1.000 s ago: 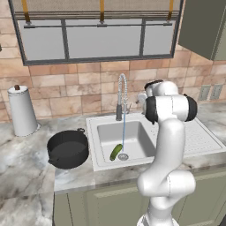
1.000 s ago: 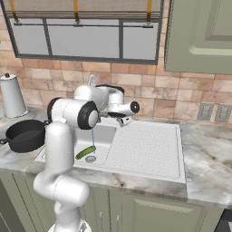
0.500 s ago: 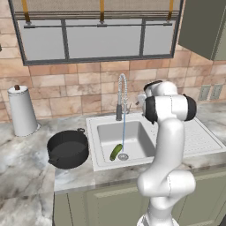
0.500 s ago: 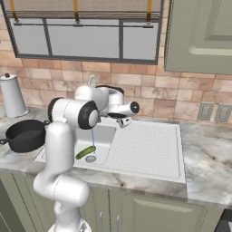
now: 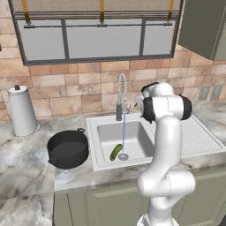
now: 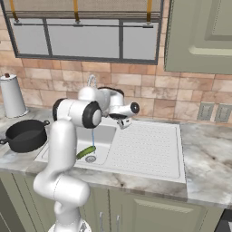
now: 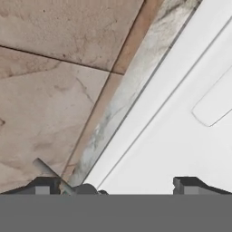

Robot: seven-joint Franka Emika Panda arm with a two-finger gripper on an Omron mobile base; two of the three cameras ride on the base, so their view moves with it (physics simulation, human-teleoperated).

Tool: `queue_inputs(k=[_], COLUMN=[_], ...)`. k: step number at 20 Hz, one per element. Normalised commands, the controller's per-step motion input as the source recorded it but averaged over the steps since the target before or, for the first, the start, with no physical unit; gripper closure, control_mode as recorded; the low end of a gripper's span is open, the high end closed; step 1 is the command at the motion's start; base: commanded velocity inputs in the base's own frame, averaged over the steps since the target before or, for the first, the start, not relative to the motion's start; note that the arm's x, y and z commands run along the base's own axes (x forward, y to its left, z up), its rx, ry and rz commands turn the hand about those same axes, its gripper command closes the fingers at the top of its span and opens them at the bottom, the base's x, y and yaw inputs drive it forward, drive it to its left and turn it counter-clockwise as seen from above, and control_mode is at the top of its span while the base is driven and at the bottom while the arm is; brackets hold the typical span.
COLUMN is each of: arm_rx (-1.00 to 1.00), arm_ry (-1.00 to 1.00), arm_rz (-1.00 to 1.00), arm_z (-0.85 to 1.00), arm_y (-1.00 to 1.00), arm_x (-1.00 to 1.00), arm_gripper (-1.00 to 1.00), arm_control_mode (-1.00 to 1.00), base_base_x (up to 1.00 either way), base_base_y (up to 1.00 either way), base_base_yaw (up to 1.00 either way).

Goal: Dump the cucumber from the pot into the sink. Then turn on the water and wash the cucumber. Then turn off the water and put the cucumber back in the pot.

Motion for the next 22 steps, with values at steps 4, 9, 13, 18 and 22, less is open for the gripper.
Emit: queue_inputs(k=[4,9,13,18,22], arm_rx=[0.0,0.0,0.0,0.0,0.0], arm_ry=[0.02,0.0,0.0,0.02,0.05], arm_rz=[0.0,0.0,0.0,0.0,0.0], arm_z=[-0.29,-0.23,-0.21,-0.3,-0.35], arm_y=[0.0,0.02,0.06,0.09,0.08], arm_x=[0.14,0.21,0.25,0.16,0.0], arm_gripper=[-1.0,-1.0,-1.0,-1.0,-1.0], arm_control_mode=[-1.0,-1.0,-1.0,-1.0,-1.0], base_base_x=[0.0,0.0,0.0,0.0,0.0], base_base_y=[0.0,0.0,0.0,0.0,0.0], base_base_yaw=[0.0,0.0,0.0,0.0,0.0])
